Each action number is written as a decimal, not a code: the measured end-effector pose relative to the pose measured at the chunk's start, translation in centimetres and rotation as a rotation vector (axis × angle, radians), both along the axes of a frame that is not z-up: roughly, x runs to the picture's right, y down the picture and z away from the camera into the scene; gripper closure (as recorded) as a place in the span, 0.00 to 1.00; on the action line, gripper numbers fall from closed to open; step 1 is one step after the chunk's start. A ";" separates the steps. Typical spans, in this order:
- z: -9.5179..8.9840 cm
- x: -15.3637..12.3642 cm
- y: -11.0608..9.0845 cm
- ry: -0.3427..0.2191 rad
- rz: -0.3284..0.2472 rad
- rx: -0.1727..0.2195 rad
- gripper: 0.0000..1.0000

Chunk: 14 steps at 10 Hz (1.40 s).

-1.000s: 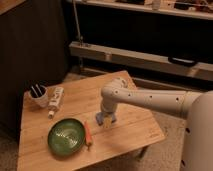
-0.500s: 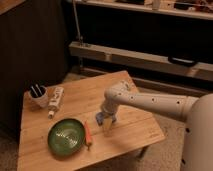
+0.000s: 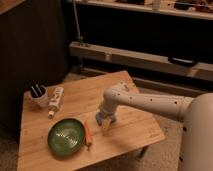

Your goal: Place the white sponge in the ceramic bowl

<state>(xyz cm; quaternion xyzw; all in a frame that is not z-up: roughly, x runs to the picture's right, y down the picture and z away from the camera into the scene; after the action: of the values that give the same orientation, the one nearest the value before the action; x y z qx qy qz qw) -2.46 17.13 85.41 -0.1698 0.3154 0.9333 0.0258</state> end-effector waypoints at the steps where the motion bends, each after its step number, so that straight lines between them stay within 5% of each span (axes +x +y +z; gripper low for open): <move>1: 0.2 -0.1 0.0 -0.001 -0.003 -0.003 0.42; 5: 0.6 -0.7 0.0 -0.001 -0.018 -0.010 0.42; 7: -0.6 -0.5 -1.6 0.000 -0.013 0.025 0.42; 11: -7.0 -2.8 -6.7 -0.039 -0.046 0.118 0.42; 14: -11.0 -6.3 -6.6 -0.123 -0.074 0.108 0.42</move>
<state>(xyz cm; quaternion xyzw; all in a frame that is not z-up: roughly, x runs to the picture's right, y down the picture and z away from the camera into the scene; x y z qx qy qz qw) -8.72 10.54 74.41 -0.2134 0.2685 0.9351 0.0889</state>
